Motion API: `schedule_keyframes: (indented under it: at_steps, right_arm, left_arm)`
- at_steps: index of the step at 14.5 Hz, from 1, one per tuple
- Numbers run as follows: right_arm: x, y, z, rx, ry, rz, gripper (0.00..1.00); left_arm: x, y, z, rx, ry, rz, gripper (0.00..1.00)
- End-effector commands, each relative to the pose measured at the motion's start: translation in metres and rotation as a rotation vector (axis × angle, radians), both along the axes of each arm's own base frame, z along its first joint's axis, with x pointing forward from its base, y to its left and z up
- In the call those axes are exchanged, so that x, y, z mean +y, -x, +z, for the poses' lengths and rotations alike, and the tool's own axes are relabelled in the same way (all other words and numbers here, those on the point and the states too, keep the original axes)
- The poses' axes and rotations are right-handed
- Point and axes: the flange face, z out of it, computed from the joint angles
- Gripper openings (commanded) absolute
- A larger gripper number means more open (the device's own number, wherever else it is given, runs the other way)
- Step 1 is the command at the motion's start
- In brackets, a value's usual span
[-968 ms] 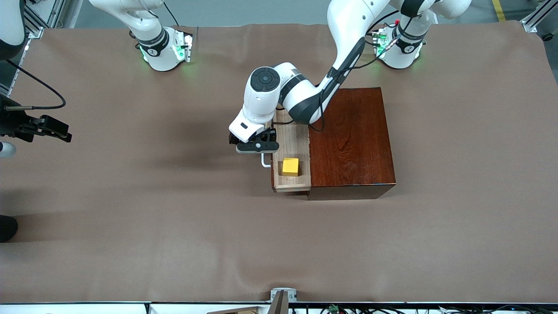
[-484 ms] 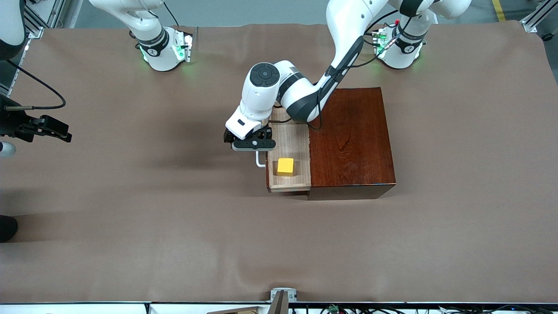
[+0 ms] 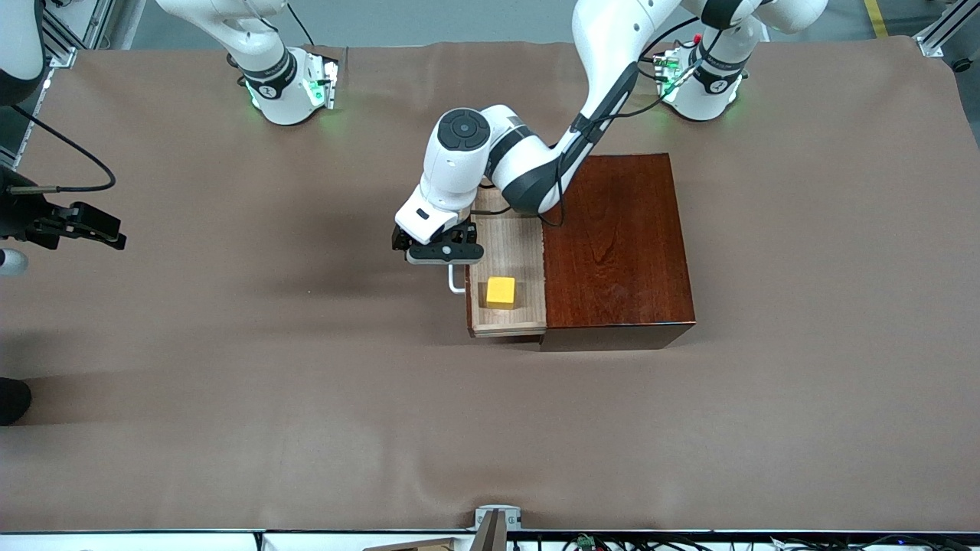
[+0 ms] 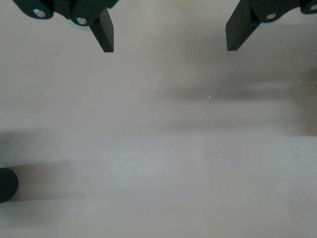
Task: Open drawer, take yellow block, close drawer
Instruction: 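Pull the drawer open by its handle with the left gripper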
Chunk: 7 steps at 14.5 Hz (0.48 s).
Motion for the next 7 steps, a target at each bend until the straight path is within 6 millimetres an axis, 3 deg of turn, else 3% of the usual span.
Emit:
schedule_keyframes:
  at_steps: [1, 5, 7]
  right_arm:
    - [-0.0007, 0.0084, 0.0045, -0.001, 0.014, 0.003, 1.0]
    - [0.0002, 0.0084, 0.0045, -0.001, 0.014, 0.004, 1.0]
    - [0.001, 0.0083, 0.0045, -0.001, 0.013, 0.006, 1.0]
  left_arm:
    - [-0.0278, 0.0042, 0.0409, -0.052, 0.088, -0.008, 1.0]
    - [-0.0231, -0.0028, 0.0435, -0.057, 0.077, 0.005, 1.0]
    - [-0.0285, 0.0042, 0.0441, -0.048, 0.082, 0.022, 1.0]
